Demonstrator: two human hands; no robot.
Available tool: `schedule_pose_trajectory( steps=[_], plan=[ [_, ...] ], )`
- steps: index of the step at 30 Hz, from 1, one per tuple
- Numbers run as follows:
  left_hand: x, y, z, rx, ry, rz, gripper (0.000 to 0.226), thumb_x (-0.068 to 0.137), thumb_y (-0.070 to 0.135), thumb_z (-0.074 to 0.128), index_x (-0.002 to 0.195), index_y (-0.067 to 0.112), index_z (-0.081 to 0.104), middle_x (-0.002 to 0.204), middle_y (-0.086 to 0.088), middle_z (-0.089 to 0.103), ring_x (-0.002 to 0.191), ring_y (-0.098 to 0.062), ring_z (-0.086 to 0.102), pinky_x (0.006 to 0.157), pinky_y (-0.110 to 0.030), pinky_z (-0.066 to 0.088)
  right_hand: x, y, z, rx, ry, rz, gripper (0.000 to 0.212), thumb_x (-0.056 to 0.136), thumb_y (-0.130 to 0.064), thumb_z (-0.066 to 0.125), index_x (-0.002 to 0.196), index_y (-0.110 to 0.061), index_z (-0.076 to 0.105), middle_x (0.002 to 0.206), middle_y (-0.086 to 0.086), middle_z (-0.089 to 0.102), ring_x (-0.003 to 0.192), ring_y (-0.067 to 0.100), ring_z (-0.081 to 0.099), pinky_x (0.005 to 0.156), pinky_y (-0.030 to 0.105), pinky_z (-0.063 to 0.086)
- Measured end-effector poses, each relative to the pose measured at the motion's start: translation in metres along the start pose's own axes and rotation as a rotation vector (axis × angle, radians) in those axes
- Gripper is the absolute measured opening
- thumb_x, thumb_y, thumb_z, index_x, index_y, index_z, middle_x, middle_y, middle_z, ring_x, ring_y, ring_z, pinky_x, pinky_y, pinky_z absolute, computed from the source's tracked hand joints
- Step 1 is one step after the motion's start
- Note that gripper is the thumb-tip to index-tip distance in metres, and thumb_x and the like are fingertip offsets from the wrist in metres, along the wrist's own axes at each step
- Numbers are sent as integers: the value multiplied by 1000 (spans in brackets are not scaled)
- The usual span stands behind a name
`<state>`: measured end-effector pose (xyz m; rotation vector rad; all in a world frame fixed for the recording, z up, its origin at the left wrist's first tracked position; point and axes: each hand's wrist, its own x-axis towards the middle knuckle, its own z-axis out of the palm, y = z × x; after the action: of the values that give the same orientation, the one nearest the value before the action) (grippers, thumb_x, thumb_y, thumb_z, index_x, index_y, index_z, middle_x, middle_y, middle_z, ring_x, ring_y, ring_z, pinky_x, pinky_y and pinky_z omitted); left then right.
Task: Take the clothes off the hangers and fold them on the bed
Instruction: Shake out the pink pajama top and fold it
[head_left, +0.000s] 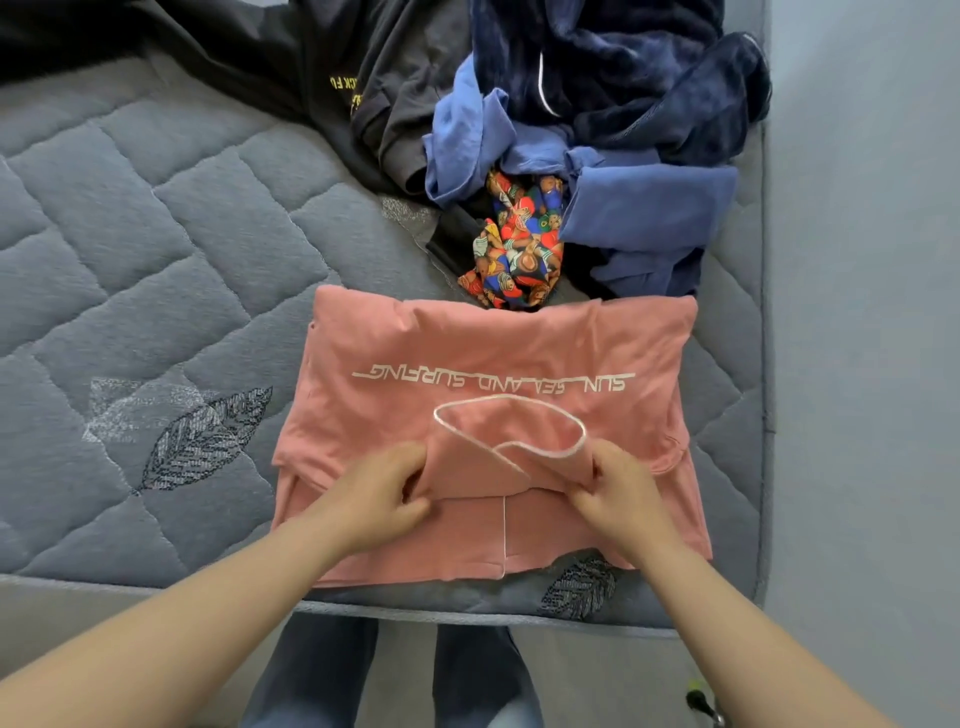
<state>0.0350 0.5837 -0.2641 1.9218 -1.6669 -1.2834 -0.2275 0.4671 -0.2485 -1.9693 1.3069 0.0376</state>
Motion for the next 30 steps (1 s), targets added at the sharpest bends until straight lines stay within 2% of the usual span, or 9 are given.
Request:
schedule_pose_trajectory(
  steps=[2,4,8,13,17,23,25,27,30],
  plan=[
    [-9,1,4,85,-105,46,21,75,15,58,96,17,58,90,6,59,81,-15,55,73,-33,46,-14,8,-3,-148,-113,-101,39,73,-7,63,109,-22,65,103,-11,64,97,10,57,77,30,48],
    [-17,1,8,180,-217,98,23,75,15,55,97,19,60,91,5,57,82,-16,55,71,-30,44,-25,14,-5,-339,-235,-181,32,73,-8,59,102,-20,63,102,-5,59,100,19,55,78,34,45],
    [-24,-3,11,276,-308,135,33,80,13,48,109,17,63,108,1,56,100,-19,54,84,-33,44,-34,15,0,-580,-370,-179,34,79,-4,50,109,-20,57,113,-2,51,110,21,45,86,32,40],
    [-13,-4,1,266,-93,0,15,85,19,54,96,12,63,102,-1,56,90,-23,58,77,-34,45,-32,3,3,-391,-87,23,18,91,-17,48,101,-15,63,102,1,57,102,23,51,81,34,42],
    [13,-7,-17,258,61,-118,22,89,25,56,106,12,61,101,-4,54,95,-24,56,82,-34,44,-3,-4,-11,-217,128,237,24,91,-14,54,113,-9,63,111,8,58,107,27,53,88,39,45],
    [71,12,-53,336,237,21,27,83,11,65,109,3,61,106,-14,56,100,-33,53,88,-41,41,60,-11,-57,-120,403,275,37,90,-15,59,126,-6,56,128,17,48,118,33,46,95,43,42],
    [95,19,-62,372,263,24,37,83,12,65,118,3,57,119,-14,52,110,-33,48,95,-38,36,81,-9,-71,-206,366,214,42,89,-15,61,129,-7,53,135,16,43,126,34,40,100,45,40],
    [118,24,-66,433,254,-9,53,84,19,65,132,5,47,133,-12,45,120,-33,42,103,-38,31,102,-4,-81,-387,228,117,50,88,-18,63,135,-8,48,142,13,41,134,31,35,106,46,35],
    [141,24,-71,578,136,-152,61,85,37,62,137,14,40,134,-7,45,123,-29,42,105,-41,30,126,5,-86,-563,57,75,60,91,-29,59,144,-15,36,148,3,38,143,24,24,117,50,18]
  ],
)
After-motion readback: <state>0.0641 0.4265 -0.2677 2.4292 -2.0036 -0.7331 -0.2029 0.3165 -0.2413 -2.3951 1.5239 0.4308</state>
